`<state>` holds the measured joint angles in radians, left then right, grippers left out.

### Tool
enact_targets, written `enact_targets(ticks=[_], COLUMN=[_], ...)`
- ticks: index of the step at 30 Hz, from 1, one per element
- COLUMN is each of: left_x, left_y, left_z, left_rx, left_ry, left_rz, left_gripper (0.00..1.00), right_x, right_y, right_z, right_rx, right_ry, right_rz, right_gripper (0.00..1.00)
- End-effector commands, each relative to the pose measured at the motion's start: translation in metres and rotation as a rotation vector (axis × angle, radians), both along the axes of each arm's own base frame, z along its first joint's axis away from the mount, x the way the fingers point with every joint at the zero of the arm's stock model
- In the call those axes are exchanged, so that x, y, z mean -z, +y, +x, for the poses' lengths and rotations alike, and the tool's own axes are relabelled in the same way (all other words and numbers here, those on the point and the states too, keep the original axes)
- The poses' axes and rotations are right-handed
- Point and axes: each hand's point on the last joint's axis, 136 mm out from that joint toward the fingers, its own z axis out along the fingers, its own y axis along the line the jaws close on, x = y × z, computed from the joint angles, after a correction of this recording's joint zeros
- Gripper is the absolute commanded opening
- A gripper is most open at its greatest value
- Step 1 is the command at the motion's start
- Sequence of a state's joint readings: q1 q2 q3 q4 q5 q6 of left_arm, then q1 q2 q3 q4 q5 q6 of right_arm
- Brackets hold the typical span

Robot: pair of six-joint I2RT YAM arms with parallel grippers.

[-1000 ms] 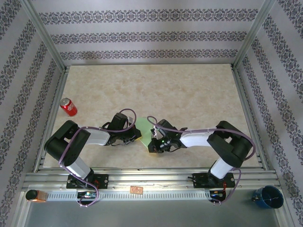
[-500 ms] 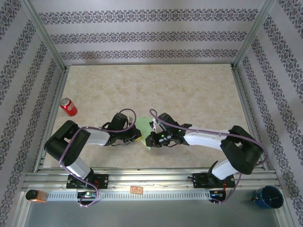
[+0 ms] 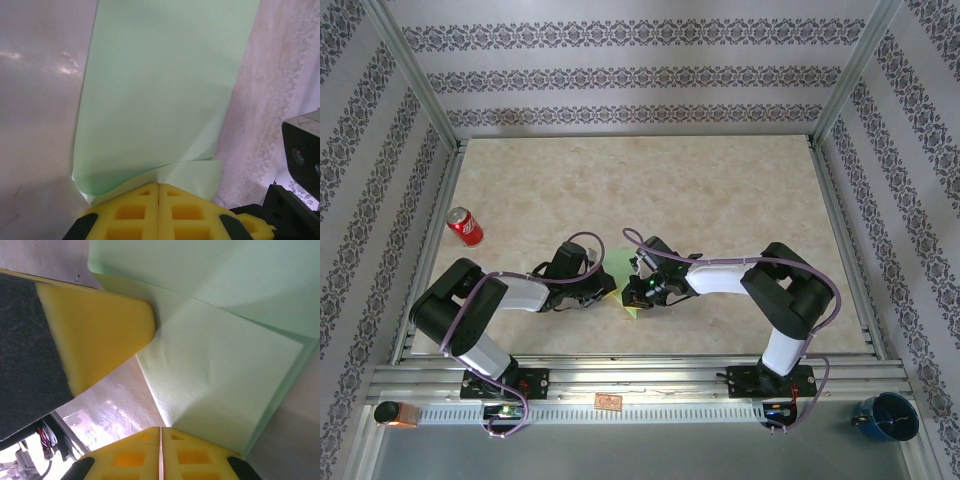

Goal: Fold a paper plane with a square sheet of paper (pick it up from the middle)
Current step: Third fold the triangle at the center of the table.

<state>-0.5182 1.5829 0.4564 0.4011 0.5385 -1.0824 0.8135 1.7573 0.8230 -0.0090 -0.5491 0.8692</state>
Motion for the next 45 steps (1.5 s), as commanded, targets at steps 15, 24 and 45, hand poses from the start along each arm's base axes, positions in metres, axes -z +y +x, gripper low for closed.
enact_targets(ticks=[15,24,45], left_x=[-0.029,-0.016,0.023], left_y=[-0.002,-0.018,0.028], left_z=[-0.010,-0.025,-0.017], left_rx=[0.032,0.141,0.026], left_ry=[-0.086,-0.062,0.047], left_rz=[0.037,0.066,0.261], left_gripper=[0.14,0.05,0.04], right_x=[0.039,0.033,0.042], right_y=[-0.046,-0.045,-0.052], right_z=[-0.022,-0.014,-0.021], right_rx=[-0.040,-0.040,-0.033], right_ry=[0.046,0.042,0.074], right_rz=[-0.127,-0.112,-0.138], right_gripper=[0.07,0.06,0.05])
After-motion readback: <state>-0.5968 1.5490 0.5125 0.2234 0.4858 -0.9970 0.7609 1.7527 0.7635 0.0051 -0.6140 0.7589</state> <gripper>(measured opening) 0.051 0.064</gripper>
